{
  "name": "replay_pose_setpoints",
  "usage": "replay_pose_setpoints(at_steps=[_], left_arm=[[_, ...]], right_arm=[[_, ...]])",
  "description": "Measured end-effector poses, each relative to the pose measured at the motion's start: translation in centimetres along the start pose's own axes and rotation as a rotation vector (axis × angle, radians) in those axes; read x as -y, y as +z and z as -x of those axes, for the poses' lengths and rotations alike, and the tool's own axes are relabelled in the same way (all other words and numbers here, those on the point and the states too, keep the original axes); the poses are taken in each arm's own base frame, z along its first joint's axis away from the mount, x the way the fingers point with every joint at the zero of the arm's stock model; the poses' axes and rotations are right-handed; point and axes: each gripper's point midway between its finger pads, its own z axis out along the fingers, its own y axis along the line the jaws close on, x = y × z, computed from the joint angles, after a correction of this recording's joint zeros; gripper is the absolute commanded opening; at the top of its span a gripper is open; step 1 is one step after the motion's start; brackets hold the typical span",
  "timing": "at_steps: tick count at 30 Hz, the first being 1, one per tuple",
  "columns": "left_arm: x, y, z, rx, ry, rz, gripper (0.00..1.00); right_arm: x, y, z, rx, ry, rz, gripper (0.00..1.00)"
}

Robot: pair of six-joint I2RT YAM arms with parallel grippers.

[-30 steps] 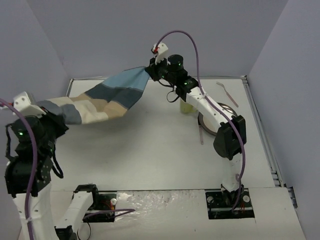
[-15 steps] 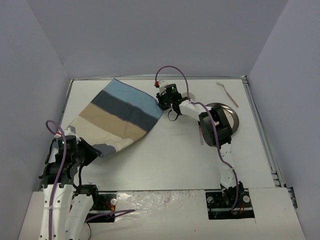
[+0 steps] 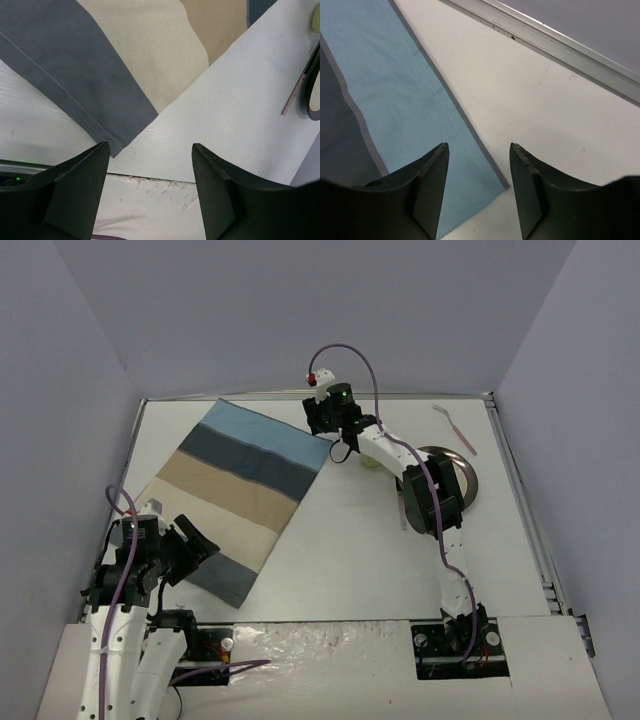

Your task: Set the dinner table for one person

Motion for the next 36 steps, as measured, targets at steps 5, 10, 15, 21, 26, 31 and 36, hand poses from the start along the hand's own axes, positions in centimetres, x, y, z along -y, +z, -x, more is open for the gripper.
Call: replay_pose_setpoints(at_steps=[5,10,15,21,26,31,36], left_arm=[[0.5,-0.5,0.9,-0.003,0.025,0.017,0.67],[1.4,0.8,2.9,0.008,0.036,0.037,0.59],[1.7,4.5,4.9,-0.001,0.069,0.103,0.5],[1.6,9.3,6.3,0.011,0.129,0.208,0.4],[0.9,12.4,7.3,0.033,0.124,0.272,0.33],[-0.7,15.8,6.7,0.007,0.09,0.336,0.31],[-2.2,17.6,5.5,-0.031,0.076,0.381,0.31]], right_arm=[[-0.2,-1.3,-1.0,-0.036,0.028,-0.008,0.66],[-1.2,-5.5,-2.0,-0.08,0.072,-0.002,0.63],[-2.7,-7.8,-0.8,-0.061,0.121,0.015,0.56],[-5.4,-6.7,-1.9,-0.074,0.13,0.051,0.48],[-7.3,-3.2,-5.1,-0.115,0.141,0.072,0.51],[-6.6,-0.6,-9.7,-0.171,0.177,0.031,0.56],[-4.4,-0.3,-10.4,-0.134,0.233,-0.028,0.57]])
